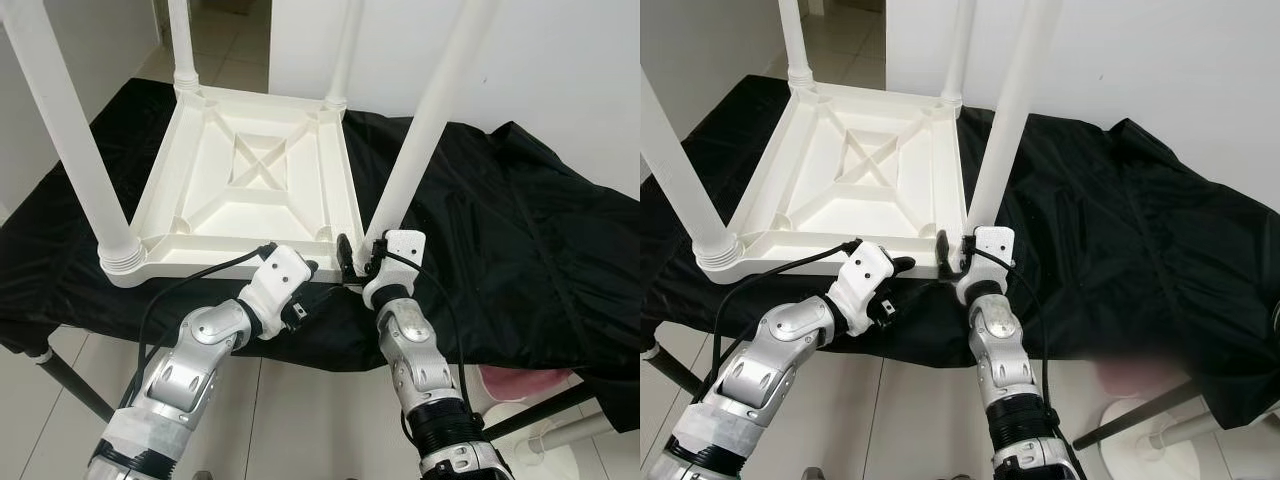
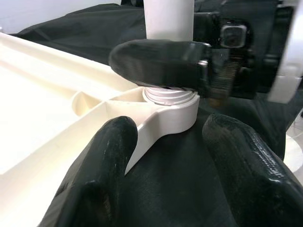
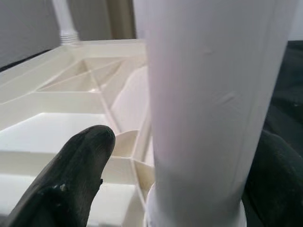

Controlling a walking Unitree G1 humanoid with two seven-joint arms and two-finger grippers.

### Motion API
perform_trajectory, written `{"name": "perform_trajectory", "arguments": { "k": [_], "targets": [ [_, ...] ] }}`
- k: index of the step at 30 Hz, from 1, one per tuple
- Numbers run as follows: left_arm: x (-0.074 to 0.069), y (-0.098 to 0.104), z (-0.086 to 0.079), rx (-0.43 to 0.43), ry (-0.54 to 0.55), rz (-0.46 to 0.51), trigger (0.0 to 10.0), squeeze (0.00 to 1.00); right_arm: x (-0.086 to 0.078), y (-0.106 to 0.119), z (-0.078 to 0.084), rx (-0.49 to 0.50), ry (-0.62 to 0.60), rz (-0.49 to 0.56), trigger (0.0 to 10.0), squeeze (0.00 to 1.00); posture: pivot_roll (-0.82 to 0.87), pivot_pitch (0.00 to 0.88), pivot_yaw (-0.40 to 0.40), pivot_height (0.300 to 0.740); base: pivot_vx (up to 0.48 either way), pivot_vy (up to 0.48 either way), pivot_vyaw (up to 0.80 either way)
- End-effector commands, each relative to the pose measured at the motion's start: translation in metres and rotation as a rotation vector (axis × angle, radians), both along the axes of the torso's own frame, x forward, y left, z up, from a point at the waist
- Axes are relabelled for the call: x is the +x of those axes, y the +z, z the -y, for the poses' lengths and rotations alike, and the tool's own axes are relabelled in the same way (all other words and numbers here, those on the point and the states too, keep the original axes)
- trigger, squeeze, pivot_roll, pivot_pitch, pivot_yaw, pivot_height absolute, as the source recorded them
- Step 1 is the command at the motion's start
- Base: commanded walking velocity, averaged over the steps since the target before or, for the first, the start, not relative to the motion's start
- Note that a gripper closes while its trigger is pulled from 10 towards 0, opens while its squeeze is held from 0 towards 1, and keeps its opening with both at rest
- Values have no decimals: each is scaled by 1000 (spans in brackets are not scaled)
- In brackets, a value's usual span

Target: Building children table

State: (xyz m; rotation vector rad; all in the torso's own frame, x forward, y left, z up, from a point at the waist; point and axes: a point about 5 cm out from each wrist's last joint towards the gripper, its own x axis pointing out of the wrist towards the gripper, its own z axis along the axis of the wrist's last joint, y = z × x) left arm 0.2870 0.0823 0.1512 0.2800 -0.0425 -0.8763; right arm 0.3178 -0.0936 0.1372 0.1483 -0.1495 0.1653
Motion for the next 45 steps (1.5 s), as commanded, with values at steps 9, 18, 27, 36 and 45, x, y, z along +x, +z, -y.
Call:
{"name": "perform_trajectory", "arguments": {
  "k": [9, 18, 27, 36, 45],
  "targets": [
    [0, 1, 2, 17, 1, 41, 10000, 0, -4, -2, 26, -119, 195, 70, 10000, 0, 66, 0, -60, 740, 0, 0, 0],
    [1, 5, 11, 27, -46, 90, 10000, 0, 4, -8, 43, -220, 361, 50, 10000, 0, 74, 0, -61, 740, 0, 0, 0],
    [5, 7, 15, 43, -73, 114, 10000, 0, 26, 2, 53, -364, 474, 39, 10000, 0, 74, 0, -51, 740, 0, 0, 0],
    [7, 8, 16, 45, -77, 126, 10000, 0, 37, 2, 51, -412, 532, 2, 4784, 0, 86, 0, -54, 740, 0, 0, 0],
    [7, 8, 16, 40, -72, 131, 10000, 0, 36, -12, 48, -403, 586, -52, 0, 0, 89, 0, -61, 740, 0, 0, 0]
  ]
}}
